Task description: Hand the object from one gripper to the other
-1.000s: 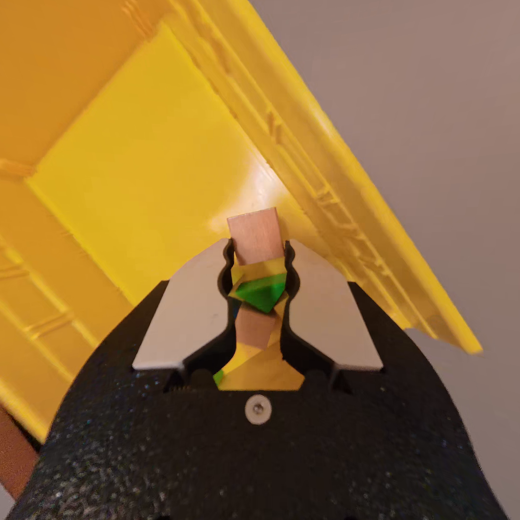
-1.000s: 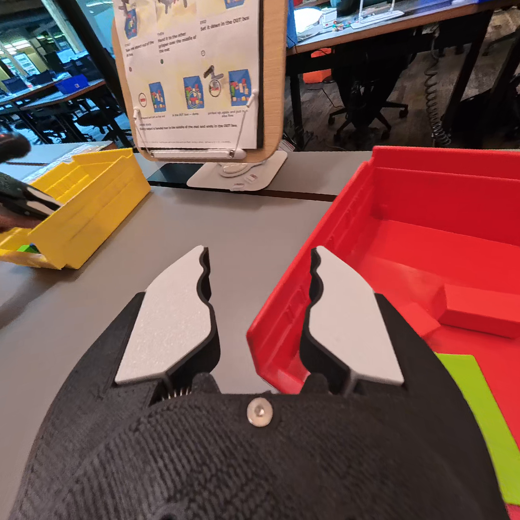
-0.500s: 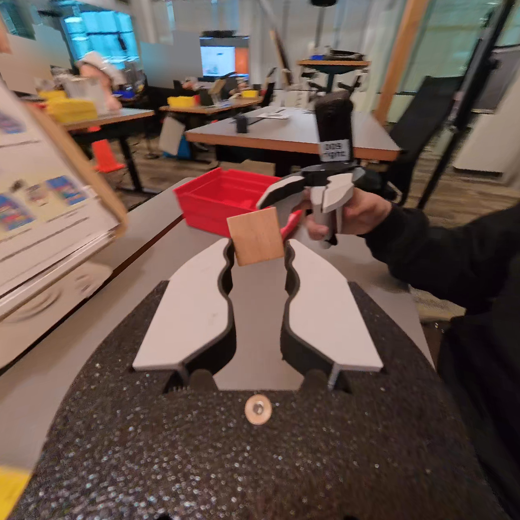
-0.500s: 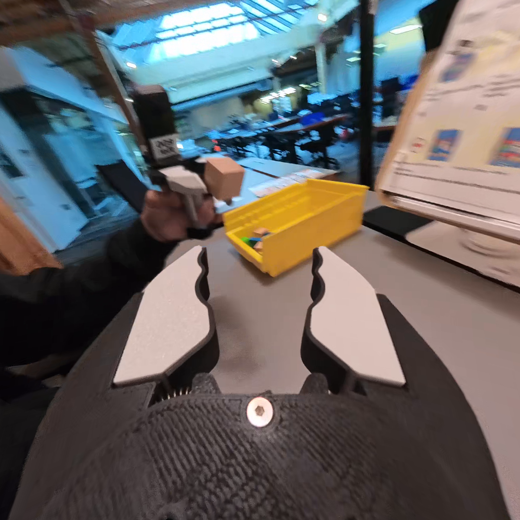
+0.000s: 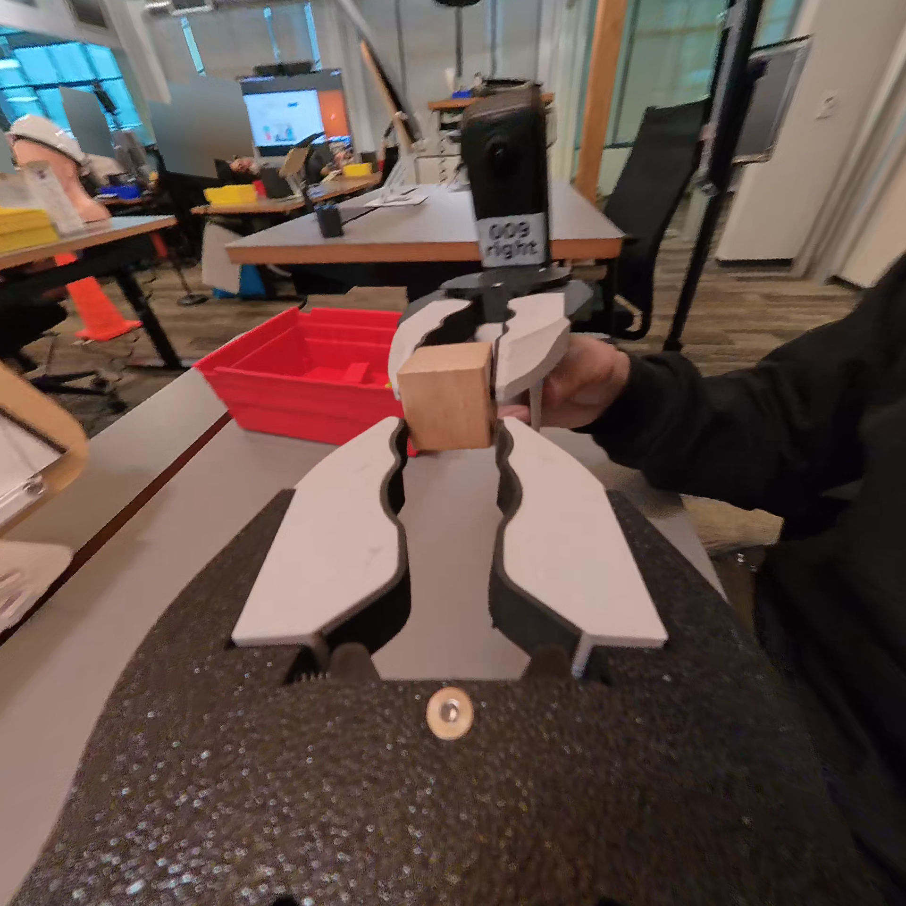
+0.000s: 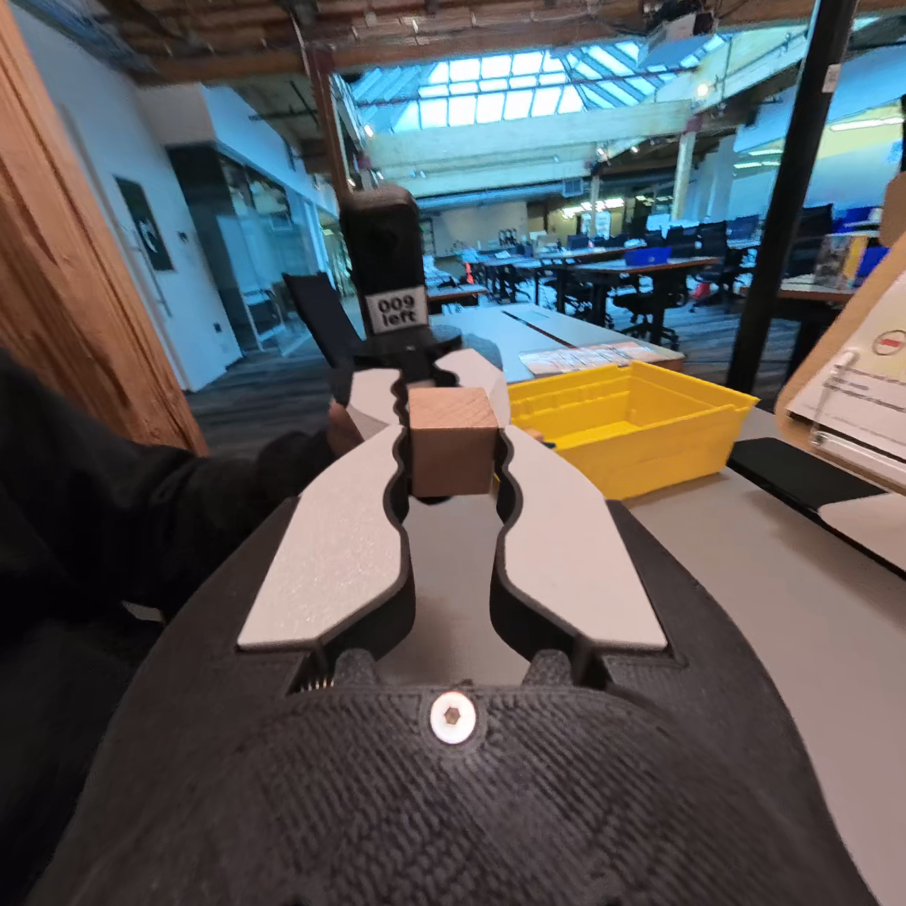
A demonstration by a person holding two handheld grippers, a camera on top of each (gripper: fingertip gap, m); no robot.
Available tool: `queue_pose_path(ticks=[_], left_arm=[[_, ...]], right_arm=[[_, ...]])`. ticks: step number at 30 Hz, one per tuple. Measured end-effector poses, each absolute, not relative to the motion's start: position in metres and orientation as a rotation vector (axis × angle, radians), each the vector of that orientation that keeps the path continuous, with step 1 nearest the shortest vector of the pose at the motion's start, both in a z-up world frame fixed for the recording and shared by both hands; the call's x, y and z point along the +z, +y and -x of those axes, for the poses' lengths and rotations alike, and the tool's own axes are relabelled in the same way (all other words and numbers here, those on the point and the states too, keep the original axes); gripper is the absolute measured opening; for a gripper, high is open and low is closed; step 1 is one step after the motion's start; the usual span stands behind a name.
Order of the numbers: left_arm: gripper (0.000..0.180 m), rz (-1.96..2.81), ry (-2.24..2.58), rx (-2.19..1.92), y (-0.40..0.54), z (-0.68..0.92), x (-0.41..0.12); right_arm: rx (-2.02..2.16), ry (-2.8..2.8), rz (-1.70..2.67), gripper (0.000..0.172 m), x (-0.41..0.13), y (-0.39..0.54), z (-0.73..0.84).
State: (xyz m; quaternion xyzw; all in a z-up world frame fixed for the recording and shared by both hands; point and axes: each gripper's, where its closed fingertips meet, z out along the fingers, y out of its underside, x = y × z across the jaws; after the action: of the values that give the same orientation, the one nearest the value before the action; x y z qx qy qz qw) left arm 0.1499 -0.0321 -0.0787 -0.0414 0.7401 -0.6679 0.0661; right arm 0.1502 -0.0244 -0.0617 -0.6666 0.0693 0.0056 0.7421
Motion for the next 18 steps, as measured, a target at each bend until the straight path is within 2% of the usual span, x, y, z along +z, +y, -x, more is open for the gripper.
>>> queue_pose_path(ticks=[2,5,11,14,18], left_arm=[[0.043,0.209,2.208,-1.952,-0.03,-0.16,-0.083],[0.047,0.316,2.201,-1.879,-0.023,-0.169,-0.09],[0.047,0.43,2.294,-1.759,-0.013,-0.166,-0.12],[0.047,0.454,2.334,-1.703,-0.009,-0.163,-0.135],[0.046,0.511,2.356,-1.683,-0.004,-0.164,-0.147]], right_arm=[[-0.078,0.201,1.486,0.033,-0.065,-0.031,-0.163],[-0.245,0.367,1.526,0.033,-0.074,-0.062,-0.198],[-0.792,0.955,1.682,0.033,-0.128,-0.227,-0.285],[-0.697,1.182,1.754,0.033,-0.171,-0.279,-0.291],[-0.505,1.344,1.809,0.033,-0.207,-0.293,-0.284]])
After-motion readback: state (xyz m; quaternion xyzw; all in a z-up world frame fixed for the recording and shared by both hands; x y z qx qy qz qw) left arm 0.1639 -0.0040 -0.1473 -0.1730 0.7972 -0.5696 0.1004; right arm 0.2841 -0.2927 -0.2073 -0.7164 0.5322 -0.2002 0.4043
